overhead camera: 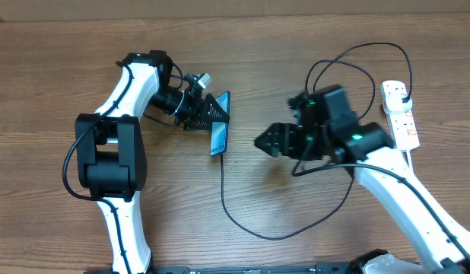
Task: Plug charger to phone and switch on socket
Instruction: 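Move the right gripper toward the phone held by the left gripper, then grasp the phone with the right gripper and release the left gripper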
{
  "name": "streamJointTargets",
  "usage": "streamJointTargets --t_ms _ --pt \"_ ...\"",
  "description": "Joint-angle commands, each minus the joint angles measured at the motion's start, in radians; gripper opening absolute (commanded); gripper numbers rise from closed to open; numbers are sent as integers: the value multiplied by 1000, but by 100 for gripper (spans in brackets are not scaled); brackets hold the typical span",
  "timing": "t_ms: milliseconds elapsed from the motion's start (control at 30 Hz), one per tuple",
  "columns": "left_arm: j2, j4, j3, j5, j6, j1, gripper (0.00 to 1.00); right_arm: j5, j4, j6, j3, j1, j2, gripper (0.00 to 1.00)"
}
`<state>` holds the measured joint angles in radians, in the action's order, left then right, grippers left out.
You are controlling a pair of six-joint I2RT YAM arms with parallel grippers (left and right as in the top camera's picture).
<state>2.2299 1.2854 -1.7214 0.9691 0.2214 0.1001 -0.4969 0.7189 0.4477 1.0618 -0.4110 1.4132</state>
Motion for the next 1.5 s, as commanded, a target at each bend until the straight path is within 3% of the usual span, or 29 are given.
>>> streamJointTargets --t_ms 0,233,467,600,667,867,1033,1100,1300,1467 --pt "8 -1 -14 44 38 18 59 93 -69 89 18 -68 58 77" --pt "8 -8 -14 44 38 37 59 137 -294 111 18 -190 198 76" --pt "8 -14 -14 44 38 47 60 297 -391 240 18 -256 295 75" --pt "8 -16 -14 37 42 47 60 299 -417 245 18 -257 314 62" --pt "8 -21 -14 29 41 47 60 299 -432 245 18 -257 314 50" --pt "8 -29 -14 18 41 47 61 317 -496 245 18 -254 314 39" --pt "8 -30 -14 15 41 47 63 316 -520 245 18 -256 314 14" --pt "8 -30 -14 14 42 47 66 316 -519 245 18 -256 314 4" --pt "8 -36 -14 -19 41 47 100 321 -517 244 18 -239 313 4" --pt "8 -42 -14 -45 41 44 99 321 -430 244 18 -173 313 4"
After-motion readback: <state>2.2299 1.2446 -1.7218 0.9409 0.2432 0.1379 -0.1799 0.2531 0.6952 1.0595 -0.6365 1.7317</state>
